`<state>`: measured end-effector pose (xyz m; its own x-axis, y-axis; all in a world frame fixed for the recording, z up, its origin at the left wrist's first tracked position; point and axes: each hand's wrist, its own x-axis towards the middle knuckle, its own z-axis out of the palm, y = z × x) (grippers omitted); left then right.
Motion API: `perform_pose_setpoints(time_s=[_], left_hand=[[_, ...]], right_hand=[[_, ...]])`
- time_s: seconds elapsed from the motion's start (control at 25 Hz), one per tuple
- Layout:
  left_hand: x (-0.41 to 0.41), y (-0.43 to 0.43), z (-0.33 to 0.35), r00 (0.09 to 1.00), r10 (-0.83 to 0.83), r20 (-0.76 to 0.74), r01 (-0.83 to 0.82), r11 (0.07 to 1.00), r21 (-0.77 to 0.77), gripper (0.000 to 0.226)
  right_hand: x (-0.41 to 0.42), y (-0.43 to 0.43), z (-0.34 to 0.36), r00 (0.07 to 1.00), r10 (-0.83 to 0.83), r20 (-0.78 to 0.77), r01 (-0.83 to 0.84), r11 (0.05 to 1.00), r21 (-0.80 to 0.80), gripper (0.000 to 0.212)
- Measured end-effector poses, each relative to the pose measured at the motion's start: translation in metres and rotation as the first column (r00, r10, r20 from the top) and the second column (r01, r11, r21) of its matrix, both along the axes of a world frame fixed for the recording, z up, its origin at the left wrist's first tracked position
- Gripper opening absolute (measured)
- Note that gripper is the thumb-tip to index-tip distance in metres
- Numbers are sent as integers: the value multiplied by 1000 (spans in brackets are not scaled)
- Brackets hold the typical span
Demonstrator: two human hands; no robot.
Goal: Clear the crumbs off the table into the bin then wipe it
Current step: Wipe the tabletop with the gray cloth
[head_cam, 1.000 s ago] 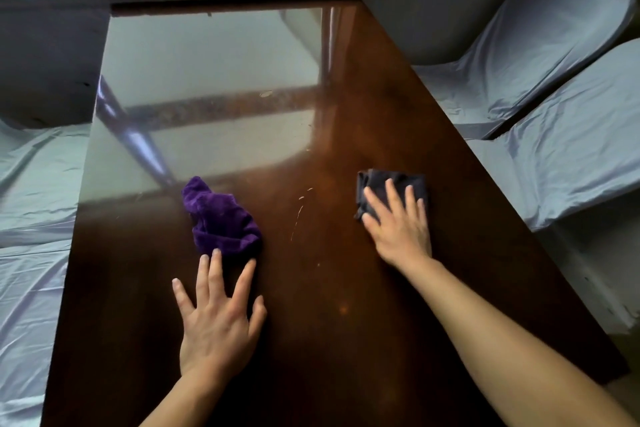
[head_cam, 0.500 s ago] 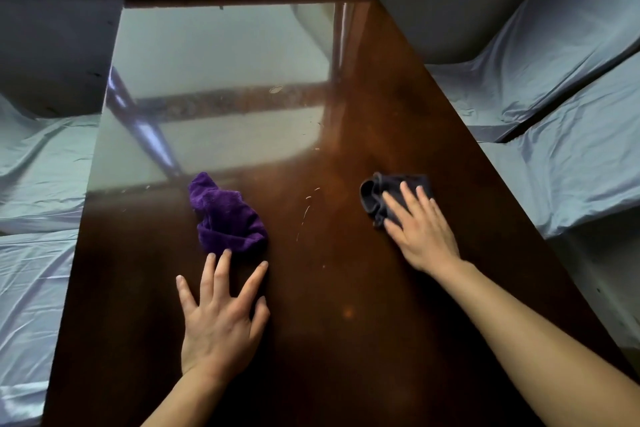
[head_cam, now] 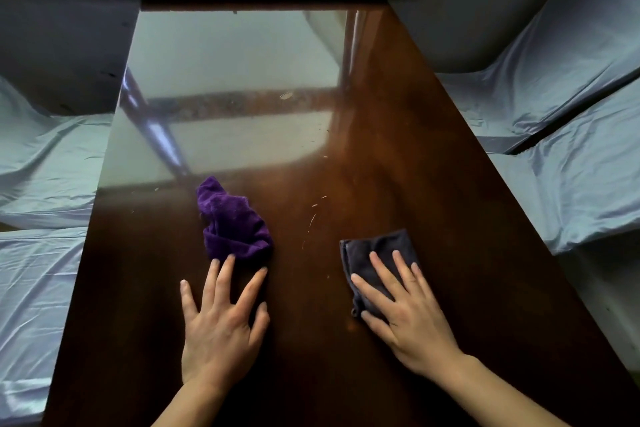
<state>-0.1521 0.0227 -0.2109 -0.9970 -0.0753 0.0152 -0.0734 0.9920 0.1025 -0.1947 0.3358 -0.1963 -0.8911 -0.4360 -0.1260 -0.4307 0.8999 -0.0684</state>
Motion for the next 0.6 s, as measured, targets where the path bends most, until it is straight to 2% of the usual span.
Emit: perform_pose_setpoints(time_s=[0.12, 0.28, 0.44, 0.52, 0.6], left_hand=[[0, 0, -2, 1000, 7, -12, -7, 1000, -5, 58], [-2, 0, 1, 1000, 18, -5, -18, 1000, 8, 57], [-2, 2, 5, 999, 41, 2, -42, 999, 23, 57], [-3, 1, 4, 999, 43, 4, -44, 999, 26, 57], [-2, 0, 3, 999, 39, 3, -40, 999, 32, 58]], right_hand=[[-47, 2, 4, 999, -33, 6, 33, 999, 15, 61], [-154, -34, 9, 957, -287, 40, 288, 957, -25, 63], [-238, -80, 12, 897, -430, 105, 438, 896, -71, 57], [-258, -102, 13, 890, -436, 134, 451, 886, -107, 52], [-257, -111, 14, 940, -316, 129, 331, 936, -120, 49]])
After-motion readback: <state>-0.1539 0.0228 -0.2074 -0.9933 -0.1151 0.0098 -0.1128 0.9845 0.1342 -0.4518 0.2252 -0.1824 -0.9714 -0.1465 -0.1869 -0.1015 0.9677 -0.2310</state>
